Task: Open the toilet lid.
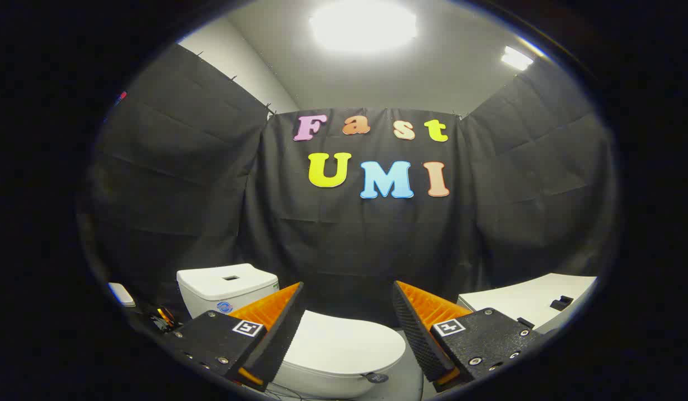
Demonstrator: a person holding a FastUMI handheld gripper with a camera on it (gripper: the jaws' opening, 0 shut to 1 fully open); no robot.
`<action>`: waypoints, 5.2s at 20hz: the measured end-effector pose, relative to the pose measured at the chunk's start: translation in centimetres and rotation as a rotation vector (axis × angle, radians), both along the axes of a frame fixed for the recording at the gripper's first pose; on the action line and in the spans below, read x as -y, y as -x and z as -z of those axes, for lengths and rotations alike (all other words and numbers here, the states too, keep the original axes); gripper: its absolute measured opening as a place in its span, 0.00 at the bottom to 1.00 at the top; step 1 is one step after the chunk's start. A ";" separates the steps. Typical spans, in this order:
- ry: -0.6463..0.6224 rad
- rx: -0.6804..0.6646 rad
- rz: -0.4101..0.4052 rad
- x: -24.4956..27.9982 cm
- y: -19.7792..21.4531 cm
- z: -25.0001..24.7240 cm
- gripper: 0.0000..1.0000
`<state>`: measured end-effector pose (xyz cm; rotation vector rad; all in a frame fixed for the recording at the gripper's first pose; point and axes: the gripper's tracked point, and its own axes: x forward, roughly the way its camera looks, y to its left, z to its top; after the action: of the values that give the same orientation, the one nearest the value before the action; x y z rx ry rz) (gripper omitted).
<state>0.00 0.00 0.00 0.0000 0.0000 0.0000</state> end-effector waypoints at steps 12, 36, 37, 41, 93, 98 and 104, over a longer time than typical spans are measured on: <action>-0.011 -0.004 0.024 0.6 0.2 0.2 0.95; -0.549 -0.218 0.189 5.2 -6.1 15.7 0.96; -0.576 -0.230 0.200 5.4 -6.2 16.6 0.96; -0.639 -0.266 0.256 6.9 -6.1 19.7 0.96; -1.165 -0.530 0.544 6.1 -3.5 32.8 0.00; -1.156 -0.492 0.506 5.8 -4.9 27.9 0.00; -1.078 -0.430 0.422 4.1 -6.8 21.0 0.00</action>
<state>6.76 -4.10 -21.04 1.0782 0.4300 -0.4217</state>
